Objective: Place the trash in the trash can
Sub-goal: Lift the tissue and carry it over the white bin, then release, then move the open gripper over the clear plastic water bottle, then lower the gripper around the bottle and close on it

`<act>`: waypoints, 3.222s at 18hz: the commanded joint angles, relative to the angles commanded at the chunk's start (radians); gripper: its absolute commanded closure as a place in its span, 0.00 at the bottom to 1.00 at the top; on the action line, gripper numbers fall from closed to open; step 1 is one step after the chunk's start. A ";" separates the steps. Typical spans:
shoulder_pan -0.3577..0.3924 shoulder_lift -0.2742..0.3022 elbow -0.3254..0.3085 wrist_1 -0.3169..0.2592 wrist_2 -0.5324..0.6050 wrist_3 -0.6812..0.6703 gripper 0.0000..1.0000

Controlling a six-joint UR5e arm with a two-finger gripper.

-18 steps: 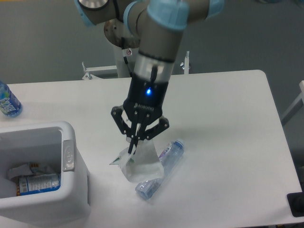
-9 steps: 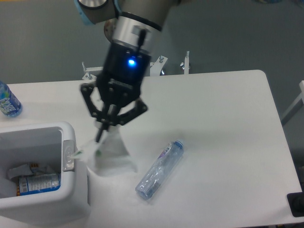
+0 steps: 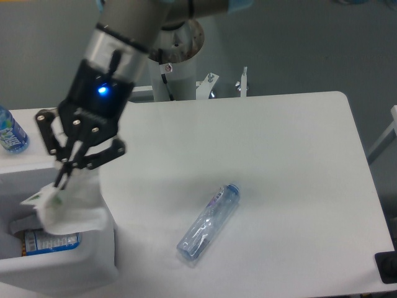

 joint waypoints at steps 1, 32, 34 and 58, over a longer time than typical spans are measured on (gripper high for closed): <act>0.000 0.000 0.000 0.000 0.000 0.011 0.16; 0.305 -0.040 -0.132 -0.072 0.211 0.607 0.00; 0.305 -0.070 -0.140 -0.081 0.229 0.707 0.00; 0.225 -0.354 -0.182 0.011 0.382 0.945 0.00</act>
